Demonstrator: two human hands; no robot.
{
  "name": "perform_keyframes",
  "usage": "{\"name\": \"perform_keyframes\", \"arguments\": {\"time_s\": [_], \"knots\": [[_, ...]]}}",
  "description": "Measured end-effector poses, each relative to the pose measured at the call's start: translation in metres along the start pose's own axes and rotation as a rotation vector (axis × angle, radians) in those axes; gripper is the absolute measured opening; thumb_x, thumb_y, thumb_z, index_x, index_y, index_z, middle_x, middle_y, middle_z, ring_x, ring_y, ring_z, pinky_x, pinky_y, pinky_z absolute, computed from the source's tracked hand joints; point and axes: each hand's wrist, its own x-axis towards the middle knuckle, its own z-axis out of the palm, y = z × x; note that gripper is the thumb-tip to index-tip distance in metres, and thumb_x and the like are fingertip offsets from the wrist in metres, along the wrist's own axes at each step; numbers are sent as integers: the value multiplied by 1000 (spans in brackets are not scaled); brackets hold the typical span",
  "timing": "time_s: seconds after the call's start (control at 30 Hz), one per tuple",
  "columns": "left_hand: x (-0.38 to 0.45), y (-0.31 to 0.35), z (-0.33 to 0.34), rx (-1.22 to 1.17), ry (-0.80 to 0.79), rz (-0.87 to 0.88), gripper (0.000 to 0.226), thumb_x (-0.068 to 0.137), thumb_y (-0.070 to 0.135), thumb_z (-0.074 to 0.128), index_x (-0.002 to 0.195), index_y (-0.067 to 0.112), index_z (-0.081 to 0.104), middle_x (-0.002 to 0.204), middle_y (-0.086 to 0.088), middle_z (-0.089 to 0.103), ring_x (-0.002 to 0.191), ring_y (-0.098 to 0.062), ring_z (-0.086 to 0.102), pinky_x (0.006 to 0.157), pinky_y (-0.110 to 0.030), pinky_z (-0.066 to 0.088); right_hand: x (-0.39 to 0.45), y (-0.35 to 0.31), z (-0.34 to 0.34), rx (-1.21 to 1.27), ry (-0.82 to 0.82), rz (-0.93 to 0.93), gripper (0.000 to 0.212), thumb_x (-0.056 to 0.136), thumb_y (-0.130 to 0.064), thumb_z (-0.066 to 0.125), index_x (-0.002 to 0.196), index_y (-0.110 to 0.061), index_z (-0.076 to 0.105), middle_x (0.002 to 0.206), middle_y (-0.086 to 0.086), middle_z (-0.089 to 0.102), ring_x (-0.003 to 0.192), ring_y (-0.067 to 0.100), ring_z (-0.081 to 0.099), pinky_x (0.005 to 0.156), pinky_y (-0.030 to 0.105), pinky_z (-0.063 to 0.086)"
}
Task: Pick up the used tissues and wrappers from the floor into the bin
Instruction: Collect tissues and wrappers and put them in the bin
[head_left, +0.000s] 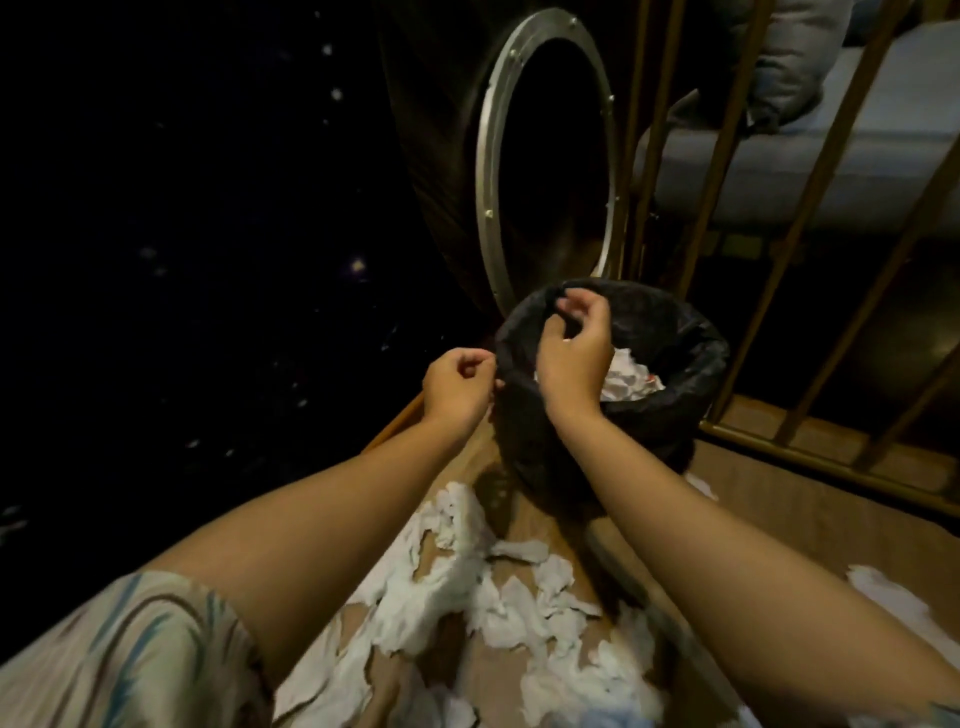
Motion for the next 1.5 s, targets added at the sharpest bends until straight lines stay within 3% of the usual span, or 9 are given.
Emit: {"name": "perform_keyframes", "arguments": {"time_s": [0.2,0.4,0.67,0.8,0.93,1.07,1.2,1.33,1.5], "knots": [[-36,-51,-112,134,100,41,19,97,20,57,94,6,68,74,0,68,72,-16,67,65,-23,54,-75,12,43,-160,-472,-198,9,93,-19,59,93,-14,66,70,0,68,67,13,66,68,34,56],[-98,-118,-218,288,193,-31,29,97,31,55,76,15,67,67,0,70,65,-17,67,65,-31,54,-170,36,78,-383,-810,-286,58,96,-47,47,53,-8,52,44,6,53,43,20,53,51,43,47],[-208,-210,-325,462,460,-257,26,98,28,53,78,16,63,68,-4,66,64,-15,62,62,-33,50,-314,61,113,-383,-1259,-144,13,96,-26,54,89,-23,64,71,0,66,65,13,63,65,37,54],[-283,-260,-372,608,507,-335,7,91,24,59,87,26,64,84,4,68,83,-15,63,78,-34,52,-376,78,114,-422,-1468,-171,11,93,-22,57,93,-30,65,85,-10,67,77,4,61,70,26,52],[-356,-294,-413,780,499,-451,7,89,33,59,96,30,61,101,5,63,103,-20,54,93,-40,43,-426,88,112,-513,-1508,-264,11,92,-24,58,91,-33,63,101,-8,64,101,11,54,93,38,46],[-435,-317,-433,871,529,-505,47,81,63,56,113,29,58,124,1,55,121,-23,46,104,-48,37,-468,103,90,-712,-1300,-405,28,91,-48,55,111,-31,62,138,2,46,135,19,26,118,51,9],[-483,-326,-411,718,790,-916,104,61,83,61,140,20,37,155,-7,23,147,-27,13,118,-54,15,-508,124,65,-847,-1301,-298,48,83,-65,54,116,-30,57,161,10,6,148,27,-7,112,55,-16],[-474,-327,-395,477,870,-1030,98,73,62,71,147,16,26,160,-14,11,149,-32,3,121,-50,11,-536,135,48,-804,-1434,-254,34,83,-58,62,98,-28,59,162,9,-3,148,27,-10,115,53,-9],[-449,-328,-396,539,729,-624,35,92,1,53,124,14,57,128,-6,55,121,-21,50,104,-22,34,-529,128,40,-540,-1539,-52,29,92,-18,59,118,-7,59,158,3,24,146,17,17,118,43,25]]}}
